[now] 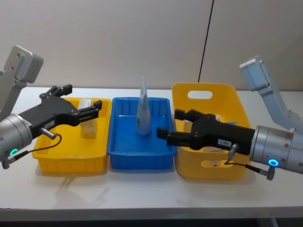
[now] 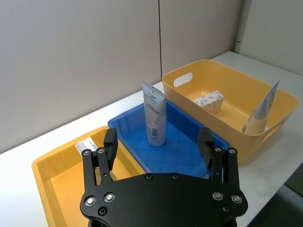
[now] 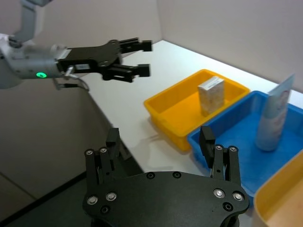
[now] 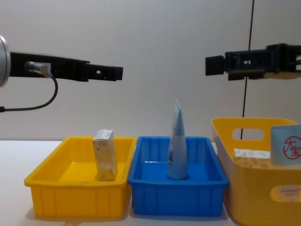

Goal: Bimanual collaborative sorting of washing and personal care products

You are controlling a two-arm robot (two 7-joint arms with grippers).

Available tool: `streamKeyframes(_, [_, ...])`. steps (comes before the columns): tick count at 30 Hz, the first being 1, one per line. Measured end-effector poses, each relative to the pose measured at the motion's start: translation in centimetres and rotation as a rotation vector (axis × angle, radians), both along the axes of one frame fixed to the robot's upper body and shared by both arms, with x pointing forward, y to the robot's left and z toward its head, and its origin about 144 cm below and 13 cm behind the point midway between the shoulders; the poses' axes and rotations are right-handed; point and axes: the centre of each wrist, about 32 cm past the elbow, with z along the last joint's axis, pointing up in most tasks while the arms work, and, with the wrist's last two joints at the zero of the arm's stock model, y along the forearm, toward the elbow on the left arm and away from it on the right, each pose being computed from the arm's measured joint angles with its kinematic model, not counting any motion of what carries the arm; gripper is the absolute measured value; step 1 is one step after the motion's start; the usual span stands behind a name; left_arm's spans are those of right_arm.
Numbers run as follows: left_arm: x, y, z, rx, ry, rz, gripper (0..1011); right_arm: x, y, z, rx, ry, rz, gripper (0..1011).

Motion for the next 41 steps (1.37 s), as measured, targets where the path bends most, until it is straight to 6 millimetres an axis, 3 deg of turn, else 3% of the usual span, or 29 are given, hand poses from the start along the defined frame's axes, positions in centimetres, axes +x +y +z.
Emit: streamKeyframes(41, [0.0, 0.0, 0.0, 0.0, 0.0, 0.0, 1001, -0.77, 0.37, -0.02, 0.028, 0.032, 0.136, 1002])
